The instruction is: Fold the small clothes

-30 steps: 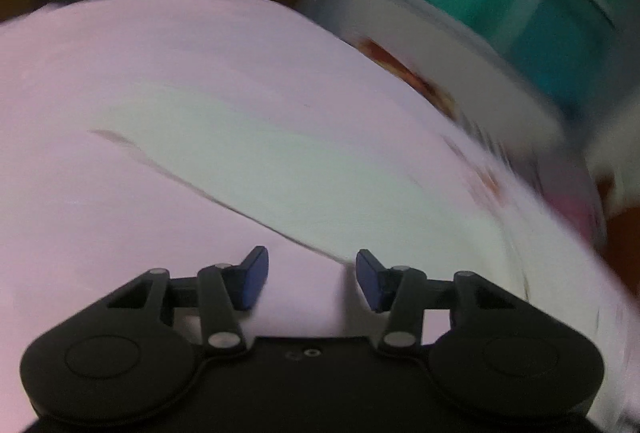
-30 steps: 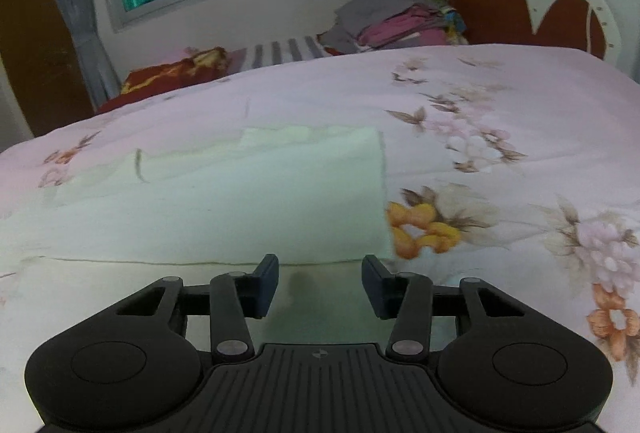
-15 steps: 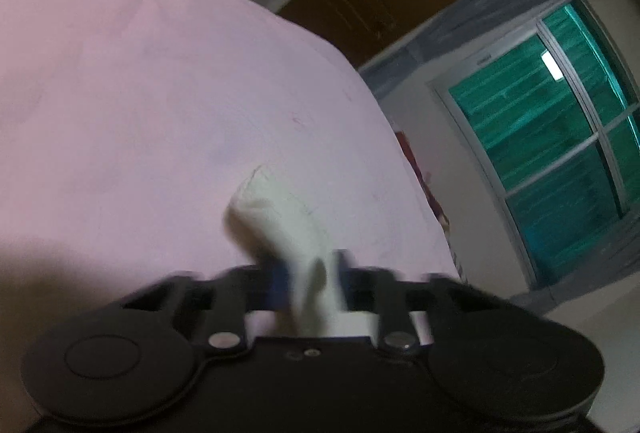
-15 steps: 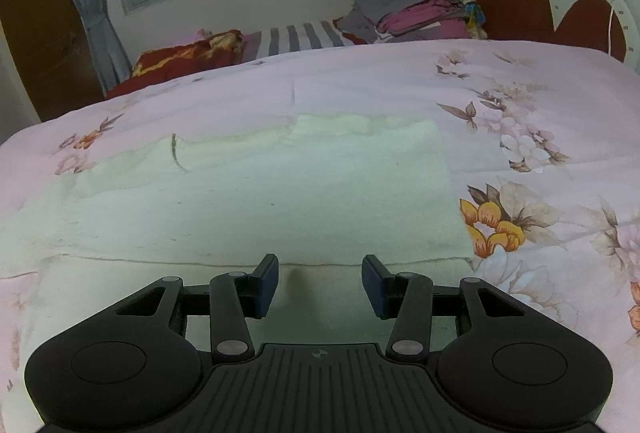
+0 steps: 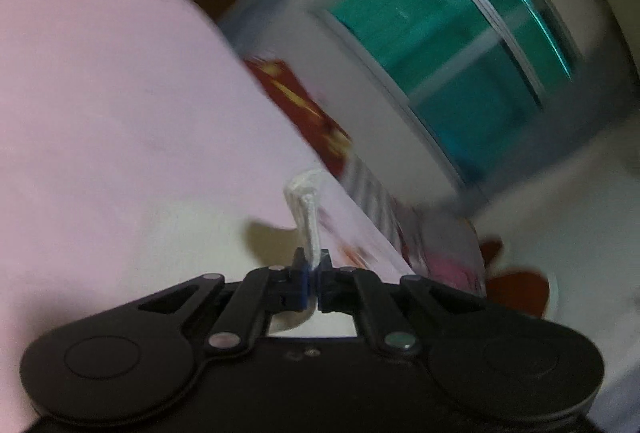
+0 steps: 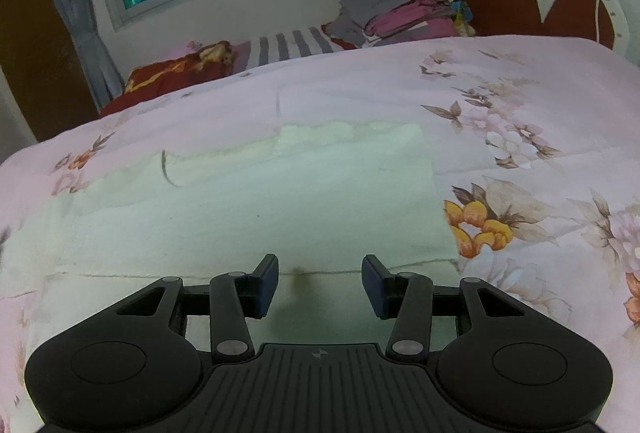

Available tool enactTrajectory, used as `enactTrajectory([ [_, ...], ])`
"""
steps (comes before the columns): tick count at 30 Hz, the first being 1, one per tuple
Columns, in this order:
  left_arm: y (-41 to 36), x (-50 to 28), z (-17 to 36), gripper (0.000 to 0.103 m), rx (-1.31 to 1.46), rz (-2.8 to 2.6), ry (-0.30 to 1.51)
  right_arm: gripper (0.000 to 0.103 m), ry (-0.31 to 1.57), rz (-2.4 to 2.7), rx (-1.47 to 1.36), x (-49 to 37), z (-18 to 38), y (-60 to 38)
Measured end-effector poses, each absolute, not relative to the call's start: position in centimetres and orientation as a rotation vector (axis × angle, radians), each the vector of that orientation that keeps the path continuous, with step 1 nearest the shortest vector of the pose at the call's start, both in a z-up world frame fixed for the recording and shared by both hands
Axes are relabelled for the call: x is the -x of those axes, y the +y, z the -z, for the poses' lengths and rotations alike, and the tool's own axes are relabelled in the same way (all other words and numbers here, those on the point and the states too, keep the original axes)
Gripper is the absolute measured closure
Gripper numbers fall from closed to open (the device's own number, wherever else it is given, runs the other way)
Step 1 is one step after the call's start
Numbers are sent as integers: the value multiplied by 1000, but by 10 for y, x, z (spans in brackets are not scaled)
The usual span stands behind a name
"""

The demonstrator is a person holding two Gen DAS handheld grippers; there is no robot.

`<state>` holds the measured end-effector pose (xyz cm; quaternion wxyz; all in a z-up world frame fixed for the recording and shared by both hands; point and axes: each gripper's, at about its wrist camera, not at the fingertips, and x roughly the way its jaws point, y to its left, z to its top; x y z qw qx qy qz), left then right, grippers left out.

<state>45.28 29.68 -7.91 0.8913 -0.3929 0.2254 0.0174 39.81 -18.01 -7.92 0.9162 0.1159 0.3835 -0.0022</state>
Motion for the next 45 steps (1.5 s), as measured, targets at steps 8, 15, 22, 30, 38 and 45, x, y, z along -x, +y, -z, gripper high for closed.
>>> enactTrajectory([
  [8,161,-504,72,99,615,215,600,56,764,4,-272,-399,72,-201],
  [15,56,-504,90,99,437,355,709,56,754,-1,-291,-395,70,-217],
  [22,7,-505,117,99,397,436,809,56,756,19,-319,-387,67,-240],
  [30,-7,-480,107,37,293,412,763,56,758,-20,-416,-384,63,-257],
  [38,114,-417,74,34,224,53,613,56,775,-128,-566,-407,71,-241],
  [45,177,-413,102,34,270,-37,753,56,841,-142,-504,-440,91,-204],
])
